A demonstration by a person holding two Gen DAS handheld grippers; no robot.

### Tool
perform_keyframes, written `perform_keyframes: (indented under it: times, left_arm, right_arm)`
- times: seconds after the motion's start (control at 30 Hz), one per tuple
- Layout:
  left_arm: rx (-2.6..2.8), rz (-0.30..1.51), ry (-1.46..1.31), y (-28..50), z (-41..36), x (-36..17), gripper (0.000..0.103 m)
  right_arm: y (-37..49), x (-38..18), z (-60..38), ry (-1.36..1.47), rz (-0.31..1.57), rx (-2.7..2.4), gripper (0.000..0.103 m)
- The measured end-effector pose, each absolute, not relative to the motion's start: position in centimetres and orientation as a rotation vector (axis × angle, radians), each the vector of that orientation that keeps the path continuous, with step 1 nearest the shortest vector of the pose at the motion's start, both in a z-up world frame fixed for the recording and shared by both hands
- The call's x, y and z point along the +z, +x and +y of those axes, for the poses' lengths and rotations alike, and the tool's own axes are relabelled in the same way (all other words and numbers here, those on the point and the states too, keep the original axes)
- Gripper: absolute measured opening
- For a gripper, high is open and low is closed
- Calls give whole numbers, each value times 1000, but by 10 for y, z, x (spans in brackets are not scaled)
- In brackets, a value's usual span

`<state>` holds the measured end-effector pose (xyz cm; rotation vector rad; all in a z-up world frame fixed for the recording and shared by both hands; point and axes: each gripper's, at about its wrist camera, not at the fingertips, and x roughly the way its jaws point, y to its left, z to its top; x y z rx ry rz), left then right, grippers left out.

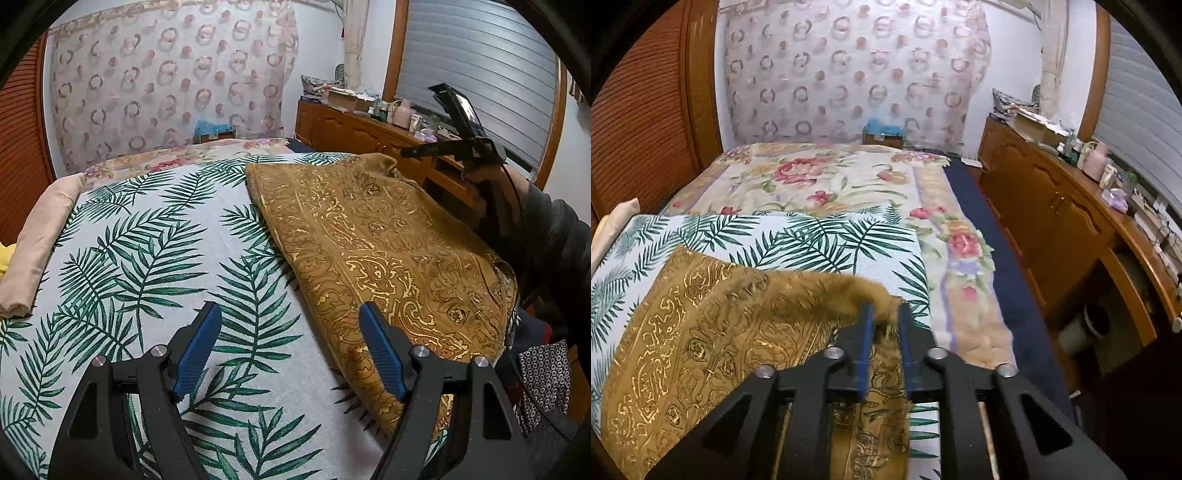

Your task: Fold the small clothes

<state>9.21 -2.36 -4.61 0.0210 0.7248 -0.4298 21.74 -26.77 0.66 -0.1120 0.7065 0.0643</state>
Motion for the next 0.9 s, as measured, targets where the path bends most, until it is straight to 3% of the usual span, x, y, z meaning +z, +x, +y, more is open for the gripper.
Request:
perform_keyframes:
  times: [0.13, 0.73, 0.8, 0.83, 0.9]
  left_arm:
    - [-438, 730, 20, 93, -27, -48, 78]
    - [-467, 783, 46, 89, -43, -60, 78]
    - [-470, 789, 47, 89, -45, -61, 78]
    - [-472, 791, 47, 89, -45, -62, 78]
    - [-474, 800, 49, 89, -46, -64, 78]
  right_arm:
    - [213, 3, -263, -107, 714, 119, 38]
    - [278, -32, -279, -49, 817, 131, 38]
    - [282, -33, -278, -30, 810, 155, 29]
    - [280, -32, -277, -21, 806, 188, 10]
    - [277, -30, -279, -47, 793, 184, 6]
